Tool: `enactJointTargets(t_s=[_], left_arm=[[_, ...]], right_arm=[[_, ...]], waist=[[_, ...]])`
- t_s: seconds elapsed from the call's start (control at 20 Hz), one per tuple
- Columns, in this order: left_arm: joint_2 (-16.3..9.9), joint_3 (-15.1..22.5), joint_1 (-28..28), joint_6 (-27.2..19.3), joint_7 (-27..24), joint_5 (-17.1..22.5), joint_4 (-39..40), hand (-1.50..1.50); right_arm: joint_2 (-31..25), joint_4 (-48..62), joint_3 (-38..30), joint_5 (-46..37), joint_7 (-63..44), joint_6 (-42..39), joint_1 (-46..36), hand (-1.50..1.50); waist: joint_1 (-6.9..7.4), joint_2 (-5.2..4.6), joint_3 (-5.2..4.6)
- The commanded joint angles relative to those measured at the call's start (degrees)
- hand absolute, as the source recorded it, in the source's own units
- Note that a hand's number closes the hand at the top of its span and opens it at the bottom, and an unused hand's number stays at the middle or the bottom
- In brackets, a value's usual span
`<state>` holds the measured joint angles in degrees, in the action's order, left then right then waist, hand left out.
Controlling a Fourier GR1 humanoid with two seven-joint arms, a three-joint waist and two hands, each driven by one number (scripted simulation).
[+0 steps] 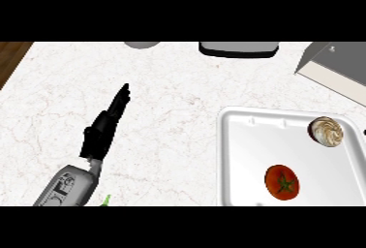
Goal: Pick the cupcake from the tray and place it in the tiered shelf
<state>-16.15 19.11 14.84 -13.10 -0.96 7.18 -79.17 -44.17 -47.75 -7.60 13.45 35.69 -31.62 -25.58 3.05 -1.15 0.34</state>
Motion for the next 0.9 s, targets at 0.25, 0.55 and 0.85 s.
enactJointTargets(t_s=[0.25,0.55,0.85], left_arm=[[-1.87,-3.00,-0.05,1.68,1.59,0.68,-0.81,0.00],[0.00,-1.53,-0.78,0.25,1.85,-1.03,-1.52,0.00],[-0.63,-4.21,-2.17,1.71,0.63,-0.46,-0.59,0.00]], right_arm=[[-7.60,0.83,8.08,-12.11,9.39,-6.45,-4.83,-1.50],[-13.72,-6.52,16.34,-22.24,6.86,-2.86,-7.08,-1.50],[-16.90,-15.37,19.09,-30.32,5.48,5.70,-1.73,-1.50]], waist=[[-1.82,0.88,-0.27],[-2.07,0.93,-0.34],[-3.19,1.19,-0.36]])
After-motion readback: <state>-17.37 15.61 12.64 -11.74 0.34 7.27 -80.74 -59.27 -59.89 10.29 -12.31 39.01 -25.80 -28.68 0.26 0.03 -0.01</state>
